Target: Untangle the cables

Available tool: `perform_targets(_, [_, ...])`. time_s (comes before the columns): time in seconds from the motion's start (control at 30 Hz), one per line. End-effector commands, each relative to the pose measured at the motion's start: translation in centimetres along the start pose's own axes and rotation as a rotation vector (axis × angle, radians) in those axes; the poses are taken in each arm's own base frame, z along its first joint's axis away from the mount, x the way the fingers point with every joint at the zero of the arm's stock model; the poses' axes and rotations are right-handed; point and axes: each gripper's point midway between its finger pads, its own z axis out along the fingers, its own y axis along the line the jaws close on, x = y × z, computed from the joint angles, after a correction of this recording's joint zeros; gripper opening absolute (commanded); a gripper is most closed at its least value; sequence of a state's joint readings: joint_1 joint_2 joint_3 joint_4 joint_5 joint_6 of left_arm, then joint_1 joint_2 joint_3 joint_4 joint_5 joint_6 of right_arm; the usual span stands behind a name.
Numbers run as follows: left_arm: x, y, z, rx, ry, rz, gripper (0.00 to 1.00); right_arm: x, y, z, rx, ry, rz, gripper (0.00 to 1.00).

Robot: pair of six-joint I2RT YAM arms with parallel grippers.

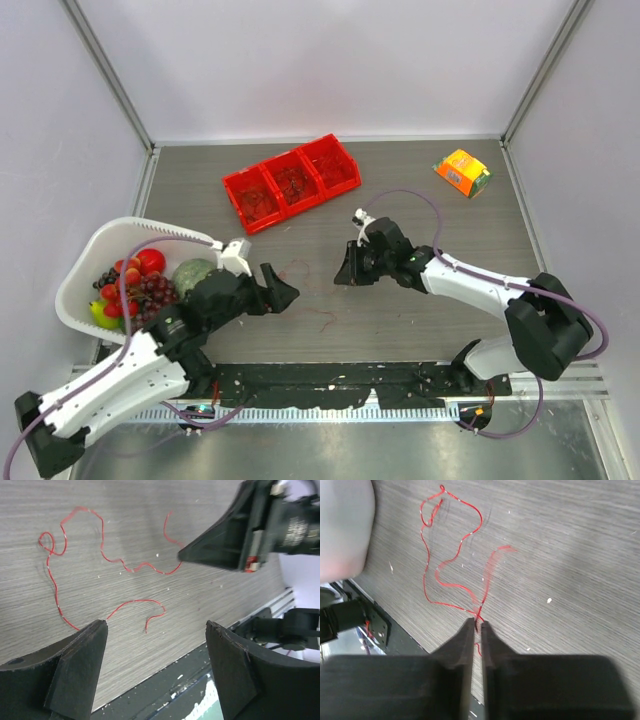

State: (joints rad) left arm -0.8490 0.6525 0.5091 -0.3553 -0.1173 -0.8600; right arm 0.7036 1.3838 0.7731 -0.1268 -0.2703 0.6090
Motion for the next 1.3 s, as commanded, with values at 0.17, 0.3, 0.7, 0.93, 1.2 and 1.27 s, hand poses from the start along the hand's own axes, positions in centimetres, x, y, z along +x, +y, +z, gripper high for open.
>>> perform_targets(0.17, [-5.7,-1.5,-7.7,0.0,-0.154,0.095,0.88,2.2,-2.9,-2.0,0.174,0.113,-0.081,0.59])
perform_targets(0.3, [-6.9,-2.2,-9.7,0.009,-0.164,0.148,0.9,-0.5,-0.5,-3.8,0.115,0.037,-0.177,0.73])
perform_targets(0.7, [-7.0,-3.2,-12.2,0.097,-0.189,0.126,0.92,0.5,5.0,3.6,-0.196,0.188,-0.476,0.78])
perform_targets(0.93, [-7.1,-3.0,-12.8,0.1,-0.199,0.121,0.92,4.5,5.1,6.4,-0.286,0.307,-0.458,0.77])
perform_targets(1.2, [-7.0,-3.0,-12.5,0.094,-0.189,0.134,0.92,6.7,4.2,8.7,-0.133,0.334,-0.604,0.74])
perform_targets(1.27, [-7.0,-3.0,-12.6,0.092,-0.191,0.137,0.92,7.1,4.1,9.2,-0.077,0.327,-0.645,0.7])
